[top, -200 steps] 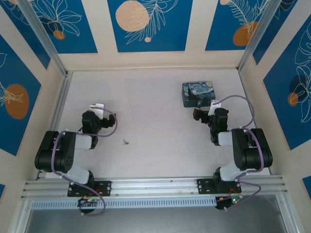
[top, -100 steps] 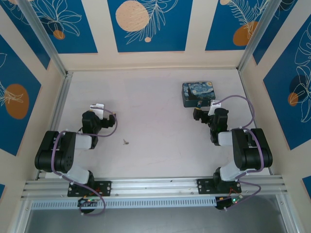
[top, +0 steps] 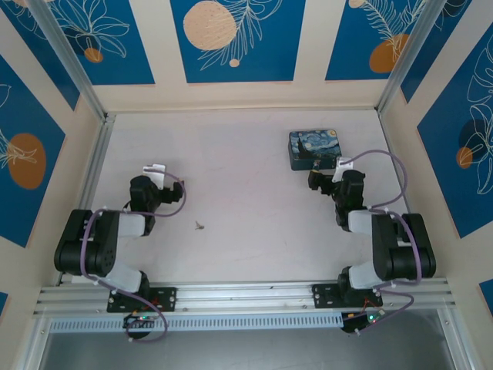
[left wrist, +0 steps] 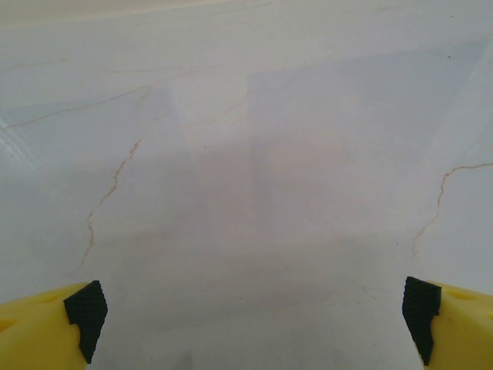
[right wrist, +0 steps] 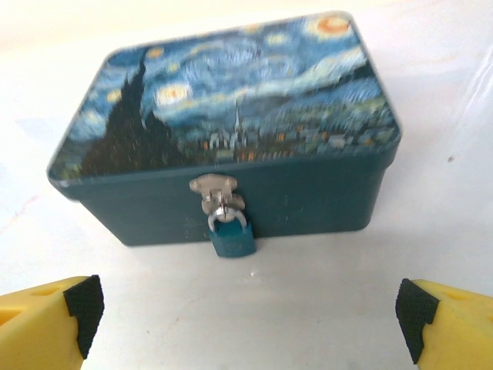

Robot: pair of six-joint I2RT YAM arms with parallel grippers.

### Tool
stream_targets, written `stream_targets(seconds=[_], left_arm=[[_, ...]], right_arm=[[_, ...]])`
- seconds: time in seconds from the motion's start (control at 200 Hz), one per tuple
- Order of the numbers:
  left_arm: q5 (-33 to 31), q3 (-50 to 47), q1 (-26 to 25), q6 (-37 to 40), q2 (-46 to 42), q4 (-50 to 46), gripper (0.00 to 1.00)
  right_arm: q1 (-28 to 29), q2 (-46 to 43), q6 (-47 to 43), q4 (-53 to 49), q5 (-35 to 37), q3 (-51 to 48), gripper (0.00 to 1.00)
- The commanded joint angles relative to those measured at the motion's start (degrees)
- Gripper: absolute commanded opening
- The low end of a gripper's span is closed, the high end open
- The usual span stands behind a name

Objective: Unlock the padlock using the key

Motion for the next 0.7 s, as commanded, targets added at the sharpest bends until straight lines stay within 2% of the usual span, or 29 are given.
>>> stream_targets(seconds=[0.0, 0.12, 0.3, 0.375, 0.475, 0.515, 0.62, 0.695], left_arm=[[0.9, 4.2, 0.5, 0.6, -4.5, -7.3, 1.0], [1.0, 6.5, 0.6, 0.6, -8.2, -13.5, 1.0], [1.6, 13.9, 0.5, -3.5, -13.1, -26.3, 1.0], [1.8, 18.4, 0.5, -7.1, -13.4, -32.8, 1.0], [-0.1, 23.9, 0.3, -14.1, -12.4, -39.7, 1.0], [-0.6, 25.9, 0.4, -17.6, -11.7, -42.2, 1.0], [1.3, 32.1, 0.3, -25.7, -8.9, -50.3, 1.0], [5.4, 36.4, 0.0, -29.2, -6.1, -55.1, 1.0]], right_arm=[[-1.0, -6.6, 4.4, -11.2, 2.7, 5.8, 0.99], [-4.2, -8.4, 17.4, -27.3, 1.5, 14.6, 0.99], [-10.2, -1.2, 30.6, -46.8, -0.2, 30.9, 0.99], [-14.0, 4.9, 32.6, -51.4, -8.0, 38.1, 0.99], [-15.8, 15.7, 33.4, -60.9, -14.6, 50.6, 1.0], [-16.0, 20.3, 33.4, -64.5, -16.8, 55.8, 0.97], [-16.1, 31.6, 32.7, -69.6, -23.7, 66.6, 0.83], [-15.7, 37.7, 33.0, -71.7, -26.1, 72.3, 0.82]])
